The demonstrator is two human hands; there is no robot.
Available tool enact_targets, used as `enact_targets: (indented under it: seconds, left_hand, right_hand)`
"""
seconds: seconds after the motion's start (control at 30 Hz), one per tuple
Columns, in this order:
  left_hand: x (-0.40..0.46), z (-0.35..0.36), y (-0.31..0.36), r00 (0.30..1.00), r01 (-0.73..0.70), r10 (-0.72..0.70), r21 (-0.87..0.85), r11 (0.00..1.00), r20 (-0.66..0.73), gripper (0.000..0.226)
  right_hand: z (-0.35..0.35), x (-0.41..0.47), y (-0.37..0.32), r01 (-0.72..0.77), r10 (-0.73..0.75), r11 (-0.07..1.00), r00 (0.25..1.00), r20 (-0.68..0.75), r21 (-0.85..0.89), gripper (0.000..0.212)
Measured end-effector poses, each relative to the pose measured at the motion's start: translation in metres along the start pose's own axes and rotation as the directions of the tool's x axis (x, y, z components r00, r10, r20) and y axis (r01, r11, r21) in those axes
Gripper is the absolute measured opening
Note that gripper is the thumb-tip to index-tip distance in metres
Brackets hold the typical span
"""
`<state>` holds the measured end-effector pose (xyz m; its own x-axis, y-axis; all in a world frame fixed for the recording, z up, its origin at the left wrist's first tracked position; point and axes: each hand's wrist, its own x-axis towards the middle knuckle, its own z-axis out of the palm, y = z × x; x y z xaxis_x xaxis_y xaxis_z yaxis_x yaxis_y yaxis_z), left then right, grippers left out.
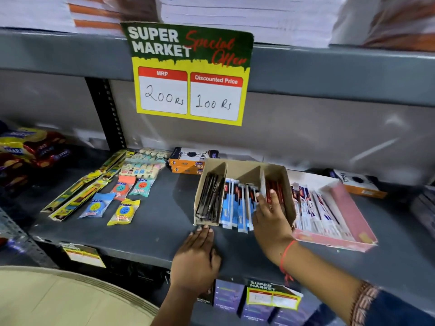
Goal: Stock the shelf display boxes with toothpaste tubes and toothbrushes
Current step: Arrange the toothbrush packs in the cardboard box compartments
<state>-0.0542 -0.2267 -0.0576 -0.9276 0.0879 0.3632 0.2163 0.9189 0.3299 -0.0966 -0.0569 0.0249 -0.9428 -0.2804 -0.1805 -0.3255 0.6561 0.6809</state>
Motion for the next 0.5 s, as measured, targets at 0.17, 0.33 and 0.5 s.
enact_targets:
  seconds: [0.17, 0.33, 0.5]
  left_hand:
    - [0.0, 0.002, -0.001, 1.0, 0.012, -0.012, 0.007, 1.0, 0.016, 0.053]
    - [0.0, 0.003, -0.002, 1.0, 0.011, -0.011, 0.005, 1.0, 0.02, 0.053]
    - [0.0, 0.003, -0.003, 0.999, 0.027, -0.027, 0.007, 1.0, 0.036, 0.053]
  right_hand:
    - [-0.005, 0.011, -0.007, 0.059, -0.05, 0.991, 0.996, 0.078, -0.119, 0.044]
    - [-0.008, 0.018, -0.009, 0.081, -0.079, 0.997, 0.993, 0.086, -0.02, 0.053]
    - [-0.011, 0.016, -0.007, 0.078, -0.08, 0.996, 0.995, 0.057, 0.037, 0.052]
